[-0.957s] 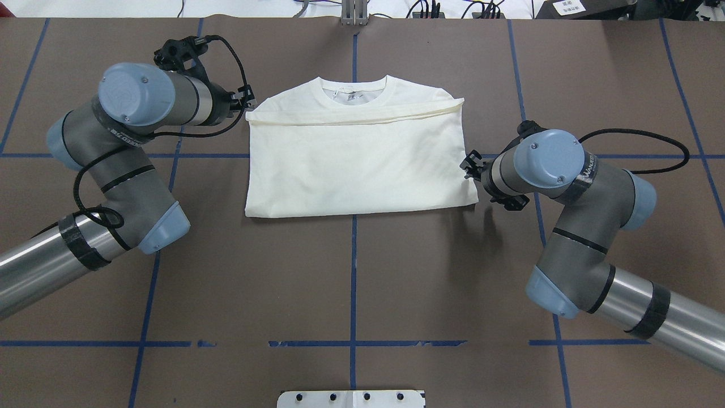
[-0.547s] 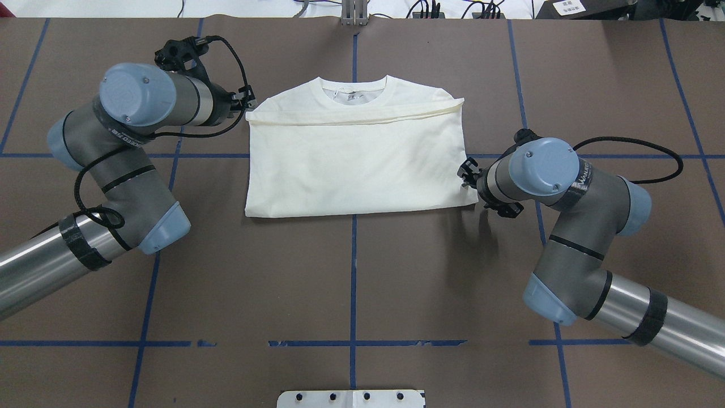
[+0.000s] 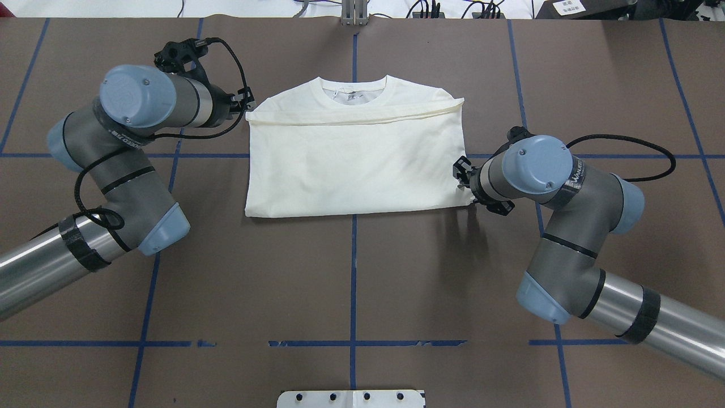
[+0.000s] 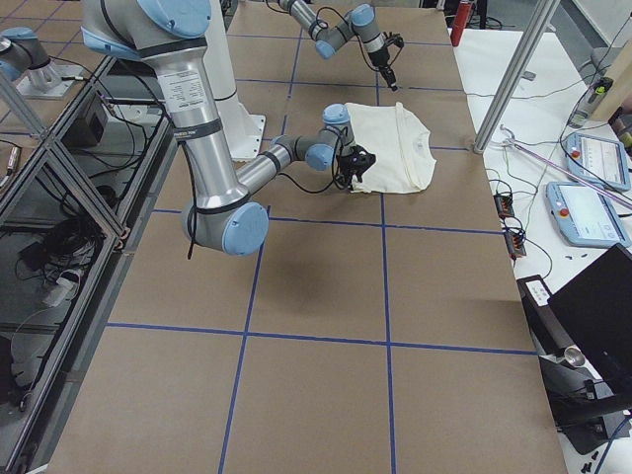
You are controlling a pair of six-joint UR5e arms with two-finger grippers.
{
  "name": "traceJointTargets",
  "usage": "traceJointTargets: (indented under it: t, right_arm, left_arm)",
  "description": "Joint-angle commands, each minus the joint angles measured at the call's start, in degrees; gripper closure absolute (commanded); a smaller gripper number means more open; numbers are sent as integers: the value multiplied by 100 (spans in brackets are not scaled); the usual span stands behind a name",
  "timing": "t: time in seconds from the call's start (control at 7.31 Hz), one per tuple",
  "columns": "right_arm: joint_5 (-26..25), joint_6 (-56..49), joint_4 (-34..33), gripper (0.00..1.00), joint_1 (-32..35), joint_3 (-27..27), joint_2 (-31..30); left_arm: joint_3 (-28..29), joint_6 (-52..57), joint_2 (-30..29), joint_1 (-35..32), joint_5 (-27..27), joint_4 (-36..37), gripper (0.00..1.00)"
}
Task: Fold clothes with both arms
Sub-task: 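Move the right gripper to the side edge of the folded shirt and grasp it, then drag the folded shirt toward the robot with the right gripper while the left arm withdraws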
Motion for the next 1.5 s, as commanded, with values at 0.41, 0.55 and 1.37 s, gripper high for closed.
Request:
traceJointTargets:
  t: [0.41,0.55,1.37]
  right_arm:
    - [76,-28,-10,100,29,568,-317]
    - [154,-28,-53,100,-23,1171,-815]
    - [638,-11,-54,100,-3043,3392,-3509]
  left_arm:
    - [9,0,5,16,-2,0,47]
    - [-17,-9,-3,16,-28,0,47]
    - [-1071,-990,-21,603,-1065,-44,47]
